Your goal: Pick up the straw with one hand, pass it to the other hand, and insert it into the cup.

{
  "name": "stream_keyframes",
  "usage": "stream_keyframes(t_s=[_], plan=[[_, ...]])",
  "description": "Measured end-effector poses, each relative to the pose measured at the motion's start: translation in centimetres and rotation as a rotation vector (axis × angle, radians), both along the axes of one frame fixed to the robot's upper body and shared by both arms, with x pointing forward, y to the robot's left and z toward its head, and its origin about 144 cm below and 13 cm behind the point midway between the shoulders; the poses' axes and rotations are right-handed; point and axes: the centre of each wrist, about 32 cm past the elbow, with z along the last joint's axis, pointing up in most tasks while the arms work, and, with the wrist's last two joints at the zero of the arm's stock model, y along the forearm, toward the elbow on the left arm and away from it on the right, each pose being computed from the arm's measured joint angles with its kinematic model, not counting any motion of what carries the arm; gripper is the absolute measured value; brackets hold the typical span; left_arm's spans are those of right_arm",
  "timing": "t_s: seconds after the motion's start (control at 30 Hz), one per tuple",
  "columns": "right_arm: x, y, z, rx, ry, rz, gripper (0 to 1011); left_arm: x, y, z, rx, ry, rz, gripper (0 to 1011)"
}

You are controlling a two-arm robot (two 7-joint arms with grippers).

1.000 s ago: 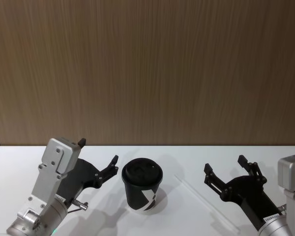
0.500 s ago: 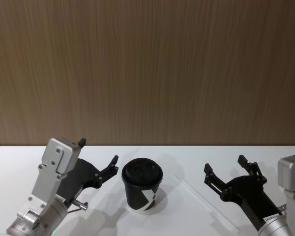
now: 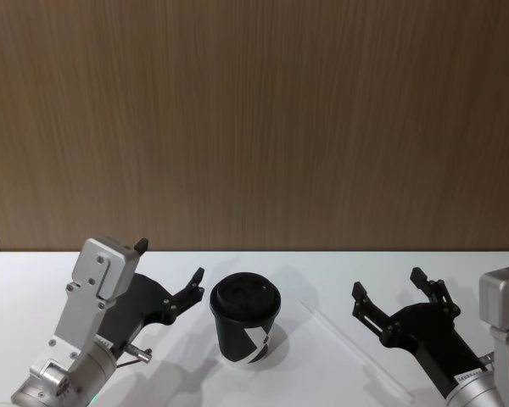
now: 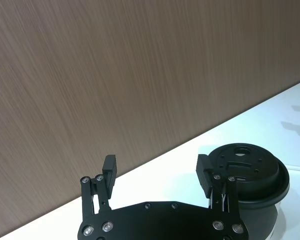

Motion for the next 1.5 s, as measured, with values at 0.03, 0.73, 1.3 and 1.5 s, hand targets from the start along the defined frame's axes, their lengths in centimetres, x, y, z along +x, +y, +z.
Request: stream_keyframes(t_s=[0.03, 0.73, 1.3, 1.5], plan=[[0.0, 0.0, 0.0, 0.0, 0.0, 0.0, 1001, 0.0, 0.0, 0.0, 0.0, 0.0, 0.0, 1000], [0.1, -0.5, 0.5, -0.049, 0.014, 0.027, 1001, 0.0, 0.0, 0.0, 0.0, 0.0, 0.0, 1000], [1.4, -3.9, 1.9, -0.2, 0.141, 0.121, 1001, 0.0, 0.0, 0.0, 0.0, 0.0, 0.0, 1000], [2.2, -5.2, 1.7, -0.218, 0.2, 0.13, 1001, 0.0, 0.0, 0.0, 0.0, 0.0, 0.0, 1000]])
